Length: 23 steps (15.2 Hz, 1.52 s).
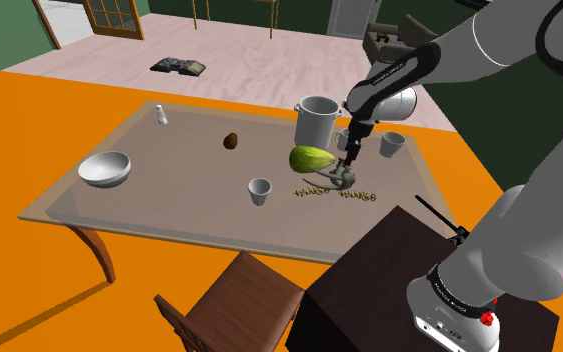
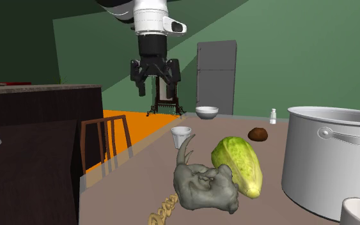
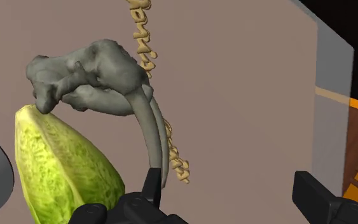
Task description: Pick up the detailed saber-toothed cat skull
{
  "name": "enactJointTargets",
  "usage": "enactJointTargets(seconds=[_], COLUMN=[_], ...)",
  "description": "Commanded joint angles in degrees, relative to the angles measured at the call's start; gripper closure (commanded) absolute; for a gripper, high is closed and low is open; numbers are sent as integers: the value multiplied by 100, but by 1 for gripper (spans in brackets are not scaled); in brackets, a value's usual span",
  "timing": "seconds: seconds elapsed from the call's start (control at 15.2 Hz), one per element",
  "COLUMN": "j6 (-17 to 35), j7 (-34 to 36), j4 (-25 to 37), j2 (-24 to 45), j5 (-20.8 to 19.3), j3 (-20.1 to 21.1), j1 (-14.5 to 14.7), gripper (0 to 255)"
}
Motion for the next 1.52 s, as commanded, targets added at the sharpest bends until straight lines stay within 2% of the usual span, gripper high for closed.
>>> enactJointTargets(seconds=[0.0, 0.26, 0.59, 1.25, 1.32, 1.45], j6=[203, 393, 514, 867, 866, 866], j7=[-641, -1628, -2462, -2688, -2692, -2696], j4=[235, 883, 1832, 2009, 2006, 2009], j2=[560, 1588, 2766, 3296, 3292, 3296], j5=[504, 1240, 1686, 1965, 1964, 1966], j3=[71, 461, 968, 1243, 1241, 1242], j1=[-73, -450, -955, -1164, -1168, -1171], gripper=[0, 0, 0, 0, 255, 255])
